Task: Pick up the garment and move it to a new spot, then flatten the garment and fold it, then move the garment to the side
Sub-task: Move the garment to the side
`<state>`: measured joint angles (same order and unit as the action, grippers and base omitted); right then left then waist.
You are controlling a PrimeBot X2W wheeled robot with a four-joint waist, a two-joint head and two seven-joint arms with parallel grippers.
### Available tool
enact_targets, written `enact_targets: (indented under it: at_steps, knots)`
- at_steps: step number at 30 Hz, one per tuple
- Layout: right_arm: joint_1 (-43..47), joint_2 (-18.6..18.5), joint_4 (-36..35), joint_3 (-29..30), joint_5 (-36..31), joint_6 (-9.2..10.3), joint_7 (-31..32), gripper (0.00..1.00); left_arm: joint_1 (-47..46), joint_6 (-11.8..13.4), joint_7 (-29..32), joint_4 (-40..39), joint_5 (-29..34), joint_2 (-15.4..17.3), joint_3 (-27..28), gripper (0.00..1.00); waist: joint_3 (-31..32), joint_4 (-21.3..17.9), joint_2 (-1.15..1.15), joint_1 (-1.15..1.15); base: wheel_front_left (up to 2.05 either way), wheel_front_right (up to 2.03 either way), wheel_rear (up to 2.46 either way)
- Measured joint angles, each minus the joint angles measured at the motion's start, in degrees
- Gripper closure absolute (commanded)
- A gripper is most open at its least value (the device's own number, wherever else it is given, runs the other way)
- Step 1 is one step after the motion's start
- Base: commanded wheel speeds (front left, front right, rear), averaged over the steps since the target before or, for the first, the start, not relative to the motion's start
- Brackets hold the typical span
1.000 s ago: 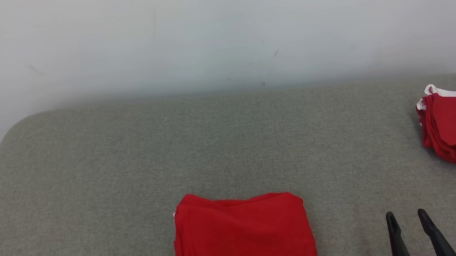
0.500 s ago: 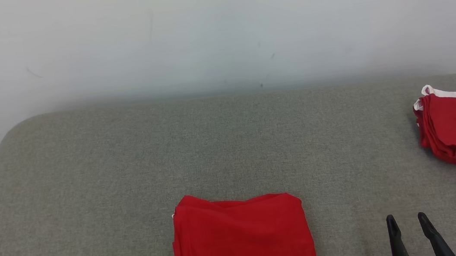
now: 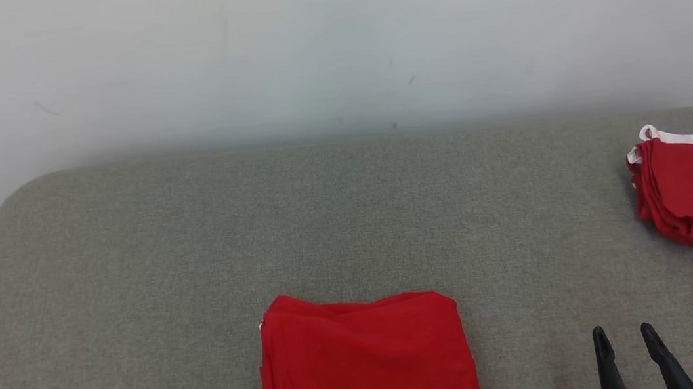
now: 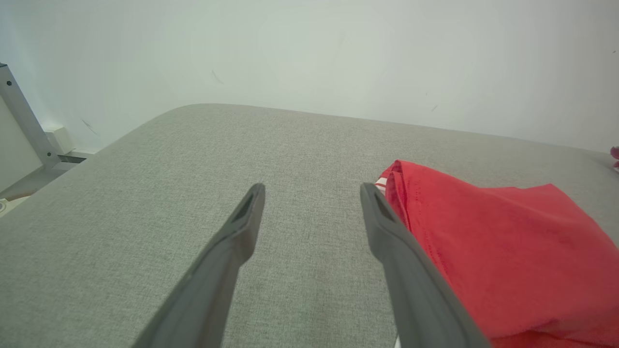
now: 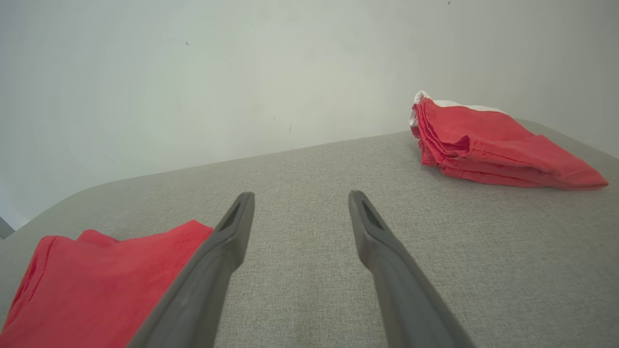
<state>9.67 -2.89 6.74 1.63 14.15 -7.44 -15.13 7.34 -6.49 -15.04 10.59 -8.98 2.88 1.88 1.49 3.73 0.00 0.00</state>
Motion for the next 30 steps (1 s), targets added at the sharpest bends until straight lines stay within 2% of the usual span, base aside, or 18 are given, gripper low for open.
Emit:
enact_targets:
  at_steps: [30]
  knots:
    - [0.0, 0.0, 0.9, -0.3, -2.2, 0.0, 0.0, 0.0, -0.1, 0.3, 0.0, 0.5, 0.2, 0.0, 0.2, 0.0, 0.0, 0.2, 0.0, 0.0, 0.0, 0.0, 0.0]
